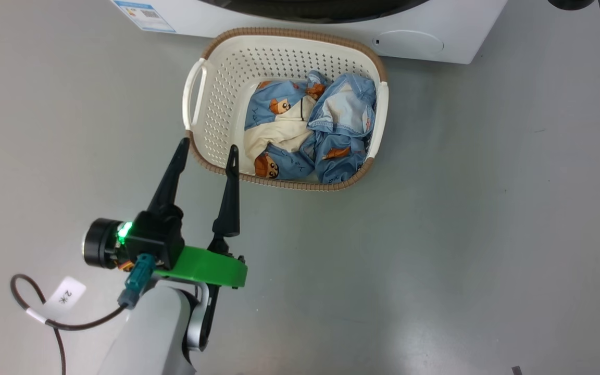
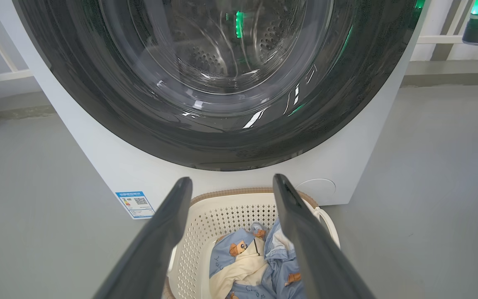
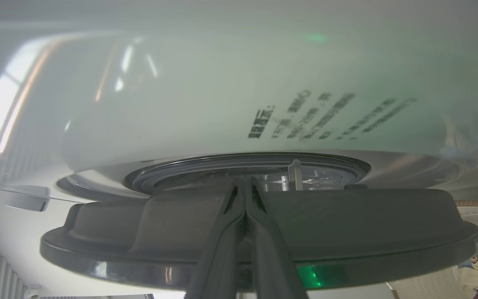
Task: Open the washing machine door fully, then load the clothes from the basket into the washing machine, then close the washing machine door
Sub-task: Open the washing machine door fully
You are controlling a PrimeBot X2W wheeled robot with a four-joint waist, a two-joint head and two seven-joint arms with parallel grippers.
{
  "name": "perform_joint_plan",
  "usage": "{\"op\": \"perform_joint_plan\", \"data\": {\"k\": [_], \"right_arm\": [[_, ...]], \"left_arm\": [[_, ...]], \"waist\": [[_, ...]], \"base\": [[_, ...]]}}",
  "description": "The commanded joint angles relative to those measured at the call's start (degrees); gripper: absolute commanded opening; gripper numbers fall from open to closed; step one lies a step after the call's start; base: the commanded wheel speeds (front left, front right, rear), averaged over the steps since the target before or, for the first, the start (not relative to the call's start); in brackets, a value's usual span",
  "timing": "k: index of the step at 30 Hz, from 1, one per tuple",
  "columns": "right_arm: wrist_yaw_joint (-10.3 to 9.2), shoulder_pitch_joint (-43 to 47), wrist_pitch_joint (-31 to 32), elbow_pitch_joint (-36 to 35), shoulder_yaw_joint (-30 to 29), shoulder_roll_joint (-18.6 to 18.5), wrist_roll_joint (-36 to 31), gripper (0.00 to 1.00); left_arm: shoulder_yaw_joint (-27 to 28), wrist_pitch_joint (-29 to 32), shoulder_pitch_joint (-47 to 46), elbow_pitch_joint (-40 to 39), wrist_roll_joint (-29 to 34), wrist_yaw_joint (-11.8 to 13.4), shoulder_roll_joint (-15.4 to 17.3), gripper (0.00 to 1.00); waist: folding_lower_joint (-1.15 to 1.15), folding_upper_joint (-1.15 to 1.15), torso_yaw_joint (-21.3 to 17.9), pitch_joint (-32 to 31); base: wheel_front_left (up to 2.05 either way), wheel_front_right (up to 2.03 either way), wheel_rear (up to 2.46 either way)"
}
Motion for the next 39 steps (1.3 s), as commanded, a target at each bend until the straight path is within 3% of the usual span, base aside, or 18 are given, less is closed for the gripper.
{"op": "perform_joint_plan", "data": {"k": [1,13,39], "right_arm": [[0.09,-1.48,0.94,-1.18,0.42,1.75,-0.75,0.00],[0.09,0.46,5.29,-2.59,2.56,1.80,-2.21,0.00],[0.09,17.89,15.02,-21.43,4.88,4.38,-0.45,0.00]], "left_arm": [[1.61,-0.46,-0.70,-1.41,-0.32,0.49,1.16,1.00],[1.91,-0.46,-0.64,-1.54,-0.19,0.90,1.16,1.00],[2.51,-0.46,1.29,-1.47,0.46,1.15,1.16,1.00]], "waist": [[0.00,0.00,-0.02,-0.12],[0.00,0.00,-0.20,-0.39],[0.00,0.00,-1.80,-3.90]], "base": [[0.00,0.00,0.00],[0.00,0.00,0.00],[0.00,0.00,0.00]]}}
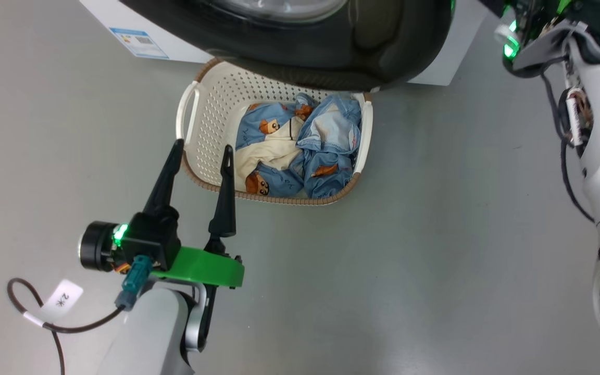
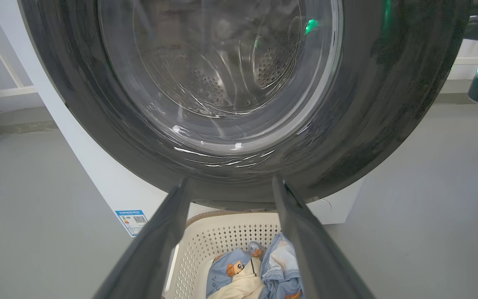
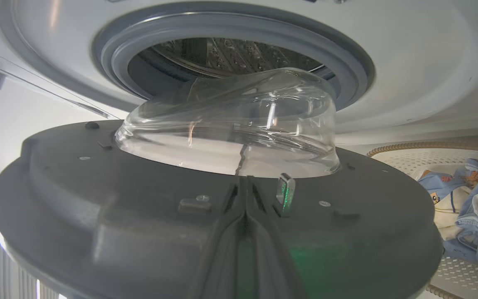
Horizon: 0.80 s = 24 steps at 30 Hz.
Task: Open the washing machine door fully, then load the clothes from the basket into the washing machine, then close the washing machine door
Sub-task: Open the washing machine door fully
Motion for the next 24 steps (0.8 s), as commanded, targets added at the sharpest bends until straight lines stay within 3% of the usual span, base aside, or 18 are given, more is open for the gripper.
{"op": "perform_joint_plan", "data": {"k": [1,14,24], "right_arm": [[0.09,1.55,1.22,-3.22,0.89,2.90,0.72,0.00],[0.09,13.87,4.87,-14.25,3.04,5.57,0.93,0.00],[0.09,23.02,4.98,-17.72,4.61,6.92,0.94,0.00]], "left_arm": [[1.96,-0.46,1.13,-1.15,0.63,0.36,1.15,1.00],[2.18,-0.46,3.14,0.52,1.07,-0.52,1.15,1.00],[1.51,-0.46,5.54,2.72,1.40,-1.85,1.15,1.00]], "waist": [[0.00,0.00,-0.21,-0.52],[0.00,0.00,-0.77,-4.60],[0.00,0.00,-0.18,-9.31]], "base": [[0.00,0.00,0.00],[0.00,0.00,0.00],[0.00,0.00,0.00]]}}
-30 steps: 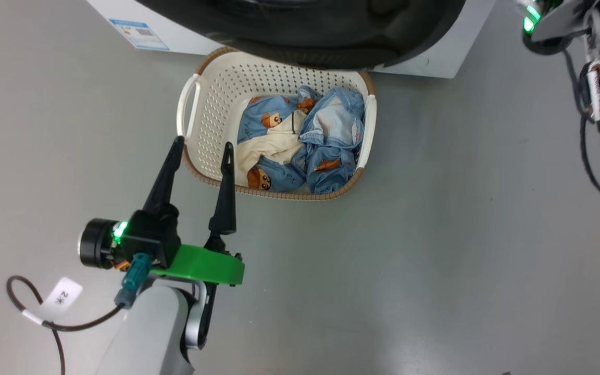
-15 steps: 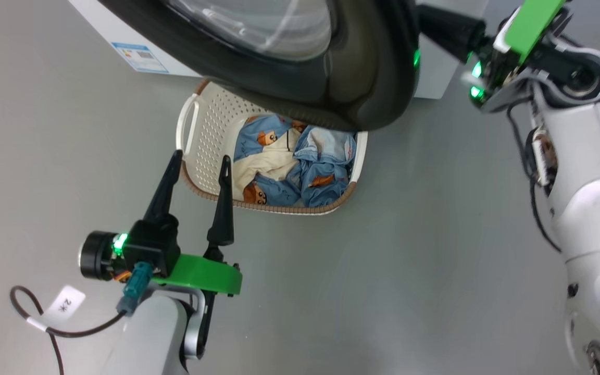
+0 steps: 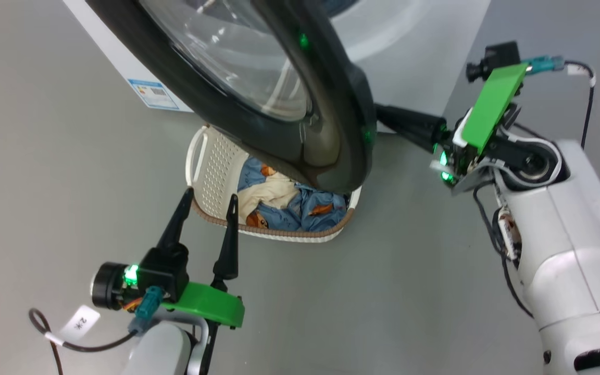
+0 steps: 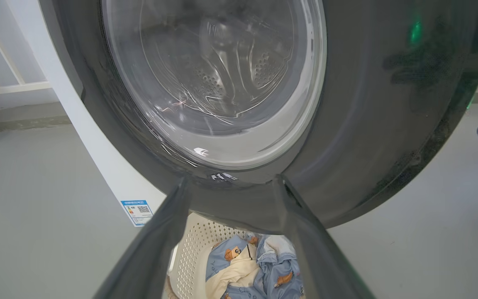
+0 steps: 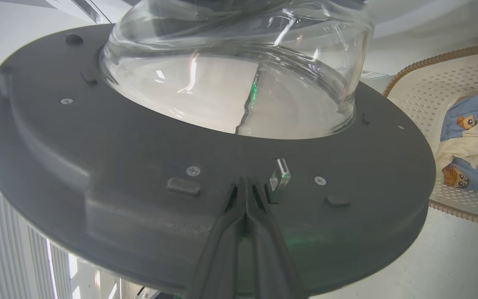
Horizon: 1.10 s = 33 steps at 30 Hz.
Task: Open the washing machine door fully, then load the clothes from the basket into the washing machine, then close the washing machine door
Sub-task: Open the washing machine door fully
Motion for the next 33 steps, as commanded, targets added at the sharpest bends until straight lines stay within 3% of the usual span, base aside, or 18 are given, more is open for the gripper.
{"op": "perform_joint_plan", "data": {"k": [1,8,16,33], "right_arm": [[0.09,1.14,0.08,-1.79,1.34,1.95,0.07,0.00],[0.09,4.59,-0.88,-2.02,3.50,2.26,0.74,0.00],[0.09,7.66,-3.44,-1.68,9.87,2.31,5.45,0.00],[0.09,8.14,-7.45,-0.34,17.79,2.32,11.23,0.00]], "left_arm": [[1.60,-0.46,0.49,-0.89,0.80,-0.38,1.11,1.00],[1.10,-0.46,1.87,0.15,1.09,-1.09,1.11,1.00],[0.56,-0.46,3.62,1.04,1.03,-1.47,1.11,1.00],[0.48,-0.46,3.73,2.38,0.75,-1.66,1.11,1.00]], "waist": [[0.00,0.00,0.38,-1.34],[0.00,0.00,1.35,-4.03],[0.00,0.00,2.58,-6.74],[0.00,0.00,2.12,-7.85]], "base": [[0.00,0.00,0.00],[0.00,0.00,0.00],[0.00,0.00,0.00],[0.00,0.00,0.00]]}}
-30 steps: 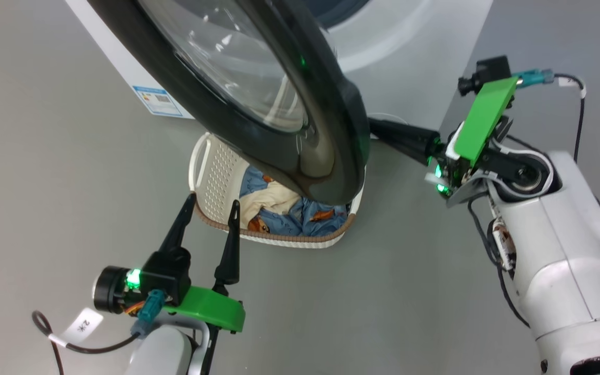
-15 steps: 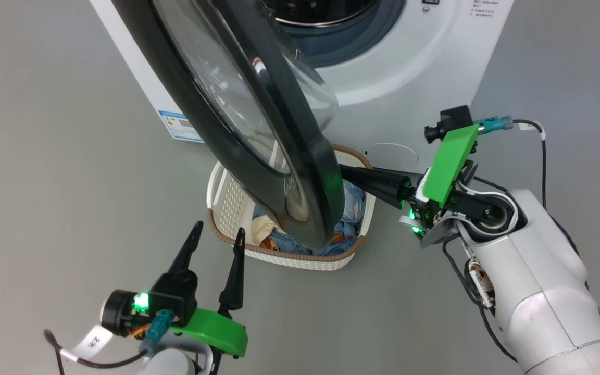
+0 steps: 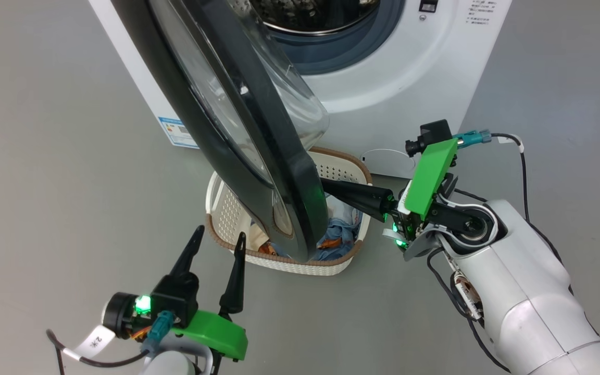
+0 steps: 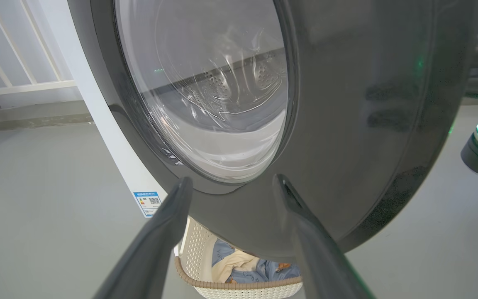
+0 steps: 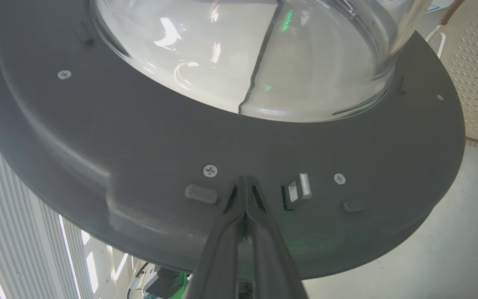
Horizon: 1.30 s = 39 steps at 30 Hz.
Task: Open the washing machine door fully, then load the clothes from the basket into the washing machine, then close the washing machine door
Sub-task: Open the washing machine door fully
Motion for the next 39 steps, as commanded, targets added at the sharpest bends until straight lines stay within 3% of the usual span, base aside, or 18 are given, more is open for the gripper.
{"op": "perform_joint_plan", "data": {"k": [1,10,22,23,25,26,27,39], "right_arm": [[0.09,0.59,-0.32,-1.22,1.09,1.70,0.62,0.00],[0.09,0.69,-3.78,-1.16,-0.65,1.37,1.89,0.00],[0.09,6.15,-10.62,-8.47,-8.15,-3.82,4.44,0.00],[0.09,7.06,-11.42,-9.50,-8.70,-4.28,4.37,0.10],[0.09,9.14,-12.72,-11.66,-9.81,-4.84,4.61,0.45],[0.09,10.27,-13.42,-12.80,-10.12,-5.23,4.31,0.95],[0.09,11.46,-14.15,-13.95,-10.45,-5.48,4.08,1.00],[0.09,25.84,-21.37,-25.11,-14.04,-5.76,2.38,1.00]], "left_arm": [[1.76,-0.46,-0.28,-0.99,0.44,-0.11,1.02,1.00],[2.20,-0.46,-0.26,-1.20,0.86,-0.22,1.01,1.00],[3.46,-0.46,-0.10,-1.22,1.57,-0.24,1.01,1.00],[3.53,-0.46,0.01,-1.20,1.62,-0.25,1.01,1.00],[3.77,-0.46,0.22,-1.17,1.78,-0.29,1.01,1.00],[3.89,-0.46,0.36,-1.12,1.87,-0.33,1.01,1.00],[4.02,-0.46,0.50,-1.06,1.97,-0.37,1.01,1.00],[5.00,-0.46,1.71,-0.22,2.64,-1.12,1.01,1.00]], "waist": [[0.00,0.00,-0.26,-0.16],[0.00,0.00,-1.42,-0.37],[0.00,0.00,-3.60,-0.98],[0.00,0.00,-3.82,-1.09],[0.00,0.00,-4.31,-1.32],[0.00,0.00,-4.57,-1.54],[0.00,0.00,-4.81,-1.70],[0.00,0.00,-6.56,-3.99]], "base": [[0.00,0.00,0.00],[0.00,0.00,0.00],[0.00,0.00,0.00],[0.00,0.00,0.00],[0.00,0.00,0.00],[0.00,0.00,0.00],[0.00,0.00,0.00],[0.00,0.00,0.00]]}}
